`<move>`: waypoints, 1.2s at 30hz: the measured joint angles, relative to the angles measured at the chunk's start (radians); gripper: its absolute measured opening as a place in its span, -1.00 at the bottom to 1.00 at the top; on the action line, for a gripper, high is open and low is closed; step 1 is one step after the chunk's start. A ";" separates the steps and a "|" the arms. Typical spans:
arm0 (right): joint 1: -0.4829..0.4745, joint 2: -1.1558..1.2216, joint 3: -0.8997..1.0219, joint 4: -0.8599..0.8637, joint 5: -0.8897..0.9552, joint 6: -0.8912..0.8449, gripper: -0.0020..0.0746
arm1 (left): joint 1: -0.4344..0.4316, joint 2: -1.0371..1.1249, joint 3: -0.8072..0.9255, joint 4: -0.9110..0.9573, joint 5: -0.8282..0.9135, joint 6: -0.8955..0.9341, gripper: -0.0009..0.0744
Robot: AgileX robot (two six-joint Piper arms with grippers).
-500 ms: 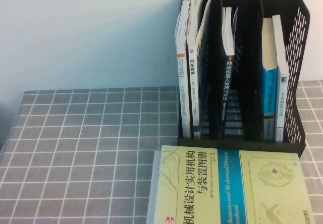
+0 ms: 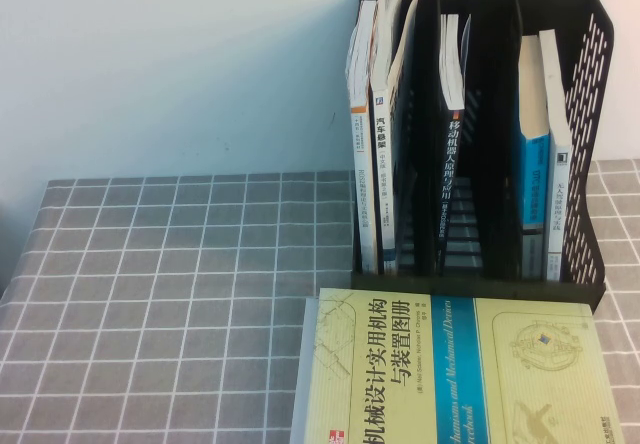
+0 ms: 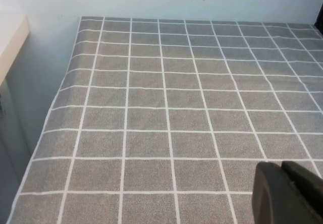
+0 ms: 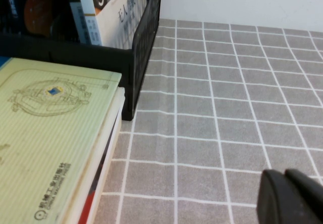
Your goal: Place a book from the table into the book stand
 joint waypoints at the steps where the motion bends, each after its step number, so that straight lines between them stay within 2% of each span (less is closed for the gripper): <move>1: 0.000 0.000 0.000 0.000 0.000 0.001 -0.96 | 0.000 0.000 0.000 0.000 0.000 0.000 -0.98; 36: 0.000 0.000 0.000 0.000 0.000 0.005 -0.96 | 0.000 0.000 -0.002 0.043 0.003 0.042 -0.98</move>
